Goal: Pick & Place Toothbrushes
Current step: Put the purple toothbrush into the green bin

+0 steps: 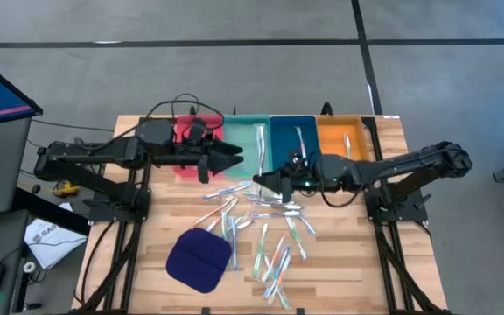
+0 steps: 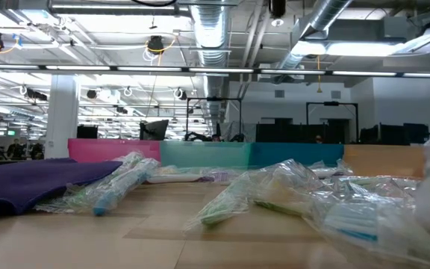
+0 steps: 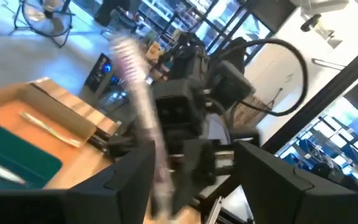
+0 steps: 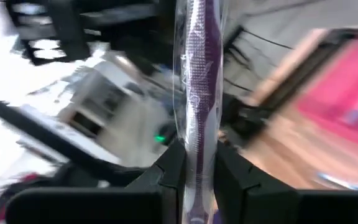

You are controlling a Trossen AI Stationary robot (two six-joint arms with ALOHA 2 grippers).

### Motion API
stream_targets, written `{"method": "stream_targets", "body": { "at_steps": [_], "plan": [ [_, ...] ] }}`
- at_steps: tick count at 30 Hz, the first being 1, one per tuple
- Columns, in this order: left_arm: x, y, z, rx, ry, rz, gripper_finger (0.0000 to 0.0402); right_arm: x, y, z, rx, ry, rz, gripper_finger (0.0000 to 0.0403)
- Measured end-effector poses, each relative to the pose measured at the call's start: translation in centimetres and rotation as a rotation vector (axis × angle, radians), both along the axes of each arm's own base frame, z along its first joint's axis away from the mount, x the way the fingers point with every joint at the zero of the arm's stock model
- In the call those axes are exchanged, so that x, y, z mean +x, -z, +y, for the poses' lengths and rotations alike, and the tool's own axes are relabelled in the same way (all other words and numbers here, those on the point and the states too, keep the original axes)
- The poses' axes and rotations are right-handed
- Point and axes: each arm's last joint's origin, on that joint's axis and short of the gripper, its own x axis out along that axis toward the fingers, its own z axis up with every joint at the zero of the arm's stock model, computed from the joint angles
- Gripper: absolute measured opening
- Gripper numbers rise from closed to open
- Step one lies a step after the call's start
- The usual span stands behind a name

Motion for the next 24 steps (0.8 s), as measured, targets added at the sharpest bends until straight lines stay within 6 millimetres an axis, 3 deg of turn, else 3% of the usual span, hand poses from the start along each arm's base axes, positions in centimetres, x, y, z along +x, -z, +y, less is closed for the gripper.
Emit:
{"method": "stream_targets", "body": {
  "at_steps": [7, 12, 17, 24],
  "plan": [
    [-1.5, -0.4, 0.0, 0.028, -0.02, 0.026, 0.0202, 0.9, -1.5, -4.2, -0.016, 0.136, 0.261, 0.0049],
    [-1.5, -0.1, 0.0, 0.071, -0.011, 0.062, 0.0196, 1.9, -2.3, -7.7, 0.024, 0.238, 0.329, 0.0049],
    [-1.6, 0.8, -0.1, 0.079, 0.015, 0.151, 0.0192, 3.8, 0.0, -11.1, 0.14, 0.292, 0.429, 0.0049],
    [-3.3, 0.8, -0.6, 0.092, 0.156, 0.205, 0.0191, 8.0, 5.5, -15.0, 0.252, 0.292, 0.571, 0.0051]
  ]
}}
